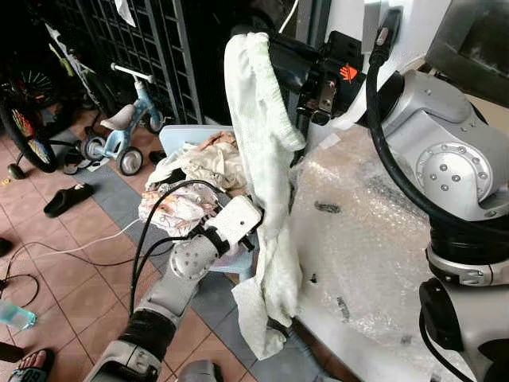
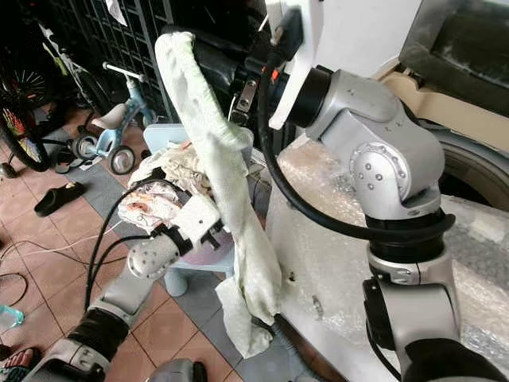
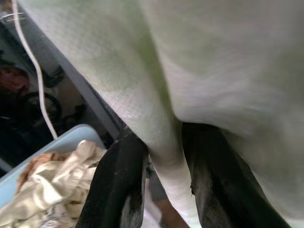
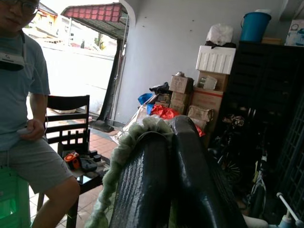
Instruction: Clothes washing
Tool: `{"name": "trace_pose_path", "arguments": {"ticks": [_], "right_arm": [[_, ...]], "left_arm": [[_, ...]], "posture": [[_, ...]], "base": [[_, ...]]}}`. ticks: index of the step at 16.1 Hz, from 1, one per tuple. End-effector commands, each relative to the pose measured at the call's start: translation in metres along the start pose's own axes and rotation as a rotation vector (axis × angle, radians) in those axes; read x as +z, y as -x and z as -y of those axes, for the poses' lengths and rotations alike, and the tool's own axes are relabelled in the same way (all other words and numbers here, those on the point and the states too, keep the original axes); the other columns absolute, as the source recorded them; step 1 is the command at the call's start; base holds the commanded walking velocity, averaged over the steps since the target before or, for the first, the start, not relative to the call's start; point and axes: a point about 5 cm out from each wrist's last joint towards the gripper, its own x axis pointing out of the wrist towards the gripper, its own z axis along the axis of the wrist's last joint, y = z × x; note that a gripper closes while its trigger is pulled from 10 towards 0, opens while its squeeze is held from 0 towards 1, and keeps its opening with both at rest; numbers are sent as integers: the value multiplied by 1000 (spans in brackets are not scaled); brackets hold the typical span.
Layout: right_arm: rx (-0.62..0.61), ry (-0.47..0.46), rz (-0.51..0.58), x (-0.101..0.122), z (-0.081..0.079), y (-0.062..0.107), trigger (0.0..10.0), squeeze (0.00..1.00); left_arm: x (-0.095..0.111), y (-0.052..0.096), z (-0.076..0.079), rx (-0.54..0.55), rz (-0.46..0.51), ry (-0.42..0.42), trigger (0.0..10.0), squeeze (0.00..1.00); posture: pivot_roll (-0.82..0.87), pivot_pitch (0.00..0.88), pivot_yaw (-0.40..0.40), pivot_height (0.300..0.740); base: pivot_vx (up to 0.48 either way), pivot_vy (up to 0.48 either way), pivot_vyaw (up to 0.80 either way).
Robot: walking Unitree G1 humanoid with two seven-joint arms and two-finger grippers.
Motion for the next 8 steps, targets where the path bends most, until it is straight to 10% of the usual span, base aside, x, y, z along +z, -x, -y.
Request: {"name": "trace_pose_path", "arguments": {"ticks": [1,8], "right_arm": [[30,19,25,8,-5,-1,0,0],[32,7,18,6,-5,0,0,0]], "left_arm": [[1,0,4,-31,18,8,0,0],[4,2,6,-54,51,30,0,0]], "posture": [[-75,0,48,740],[-72,0,45,740]], "base": [[0,0,0],[0,0,0]]}}
